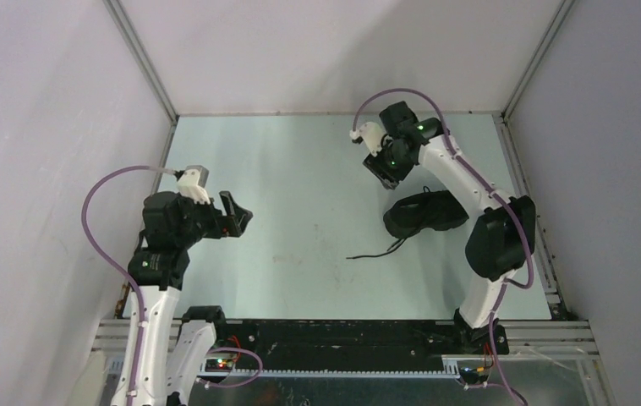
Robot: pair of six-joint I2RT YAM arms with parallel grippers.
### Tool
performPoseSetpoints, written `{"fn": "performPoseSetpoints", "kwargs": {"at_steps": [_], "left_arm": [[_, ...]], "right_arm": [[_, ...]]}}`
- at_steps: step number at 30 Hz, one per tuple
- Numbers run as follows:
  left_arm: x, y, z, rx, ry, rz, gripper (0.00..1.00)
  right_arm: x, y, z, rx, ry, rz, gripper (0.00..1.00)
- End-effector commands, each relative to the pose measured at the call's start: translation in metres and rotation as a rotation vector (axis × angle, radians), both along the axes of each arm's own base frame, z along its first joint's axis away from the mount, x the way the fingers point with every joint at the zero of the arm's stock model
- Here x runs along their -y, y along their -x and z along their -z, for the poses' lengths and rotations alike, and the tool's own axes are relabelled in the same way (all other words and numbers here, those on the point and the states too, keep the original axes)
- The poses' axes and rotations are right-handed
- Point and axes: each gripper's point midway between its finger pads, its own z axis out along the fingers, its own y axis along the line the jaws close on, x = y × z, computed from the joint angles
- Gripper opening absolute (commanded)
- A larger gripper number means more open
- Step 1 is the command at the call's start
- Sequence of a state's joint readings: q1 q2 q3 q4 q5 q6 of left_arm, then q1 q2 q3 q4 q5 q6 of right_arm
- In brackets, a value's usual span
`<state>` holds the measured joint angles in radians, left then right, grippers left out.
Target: Tie the shoes
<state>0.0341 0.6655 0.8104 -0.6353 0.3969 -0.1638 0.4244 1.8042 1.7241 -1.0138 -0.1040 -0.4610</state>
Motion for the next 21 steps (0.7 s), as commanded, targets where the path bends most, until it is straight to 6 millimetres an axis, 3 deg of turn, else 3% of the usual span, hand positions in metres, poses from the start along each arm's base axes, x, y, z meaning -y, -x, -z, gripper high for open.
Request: {"fn": "performPoseSetpoints", "kwargs": {"at_steps": [1, 10, 19, 21], "left_arm": [[-0.002, 0.001, -0.014, 0.059, -0.019, 0.008, 0.94], [-0.002, 0.001, -0.013, 0.066, -0.024, 0.005, 0.94], [-0.001, -0.003, -0.014, 0.047, -0.012, 0.009, 0.94], [0.0, -0.004, -0.017, 0.046, -0.007, 0.01, 0.94]], "right_arm": [[0.013, 0.002, 0.019, -0.013, 0.111, 0.049, 0.5], [0.009, 0.024, 0.039, -0.045, 0.158, 0.135, 0.56], [0.02, 0.054, 0.053, -0.1, 0.184, 0.164, 0.43], [0.023, 0.06, 0.054, -0.112, 0.189, 0.145, 0.29]]}}
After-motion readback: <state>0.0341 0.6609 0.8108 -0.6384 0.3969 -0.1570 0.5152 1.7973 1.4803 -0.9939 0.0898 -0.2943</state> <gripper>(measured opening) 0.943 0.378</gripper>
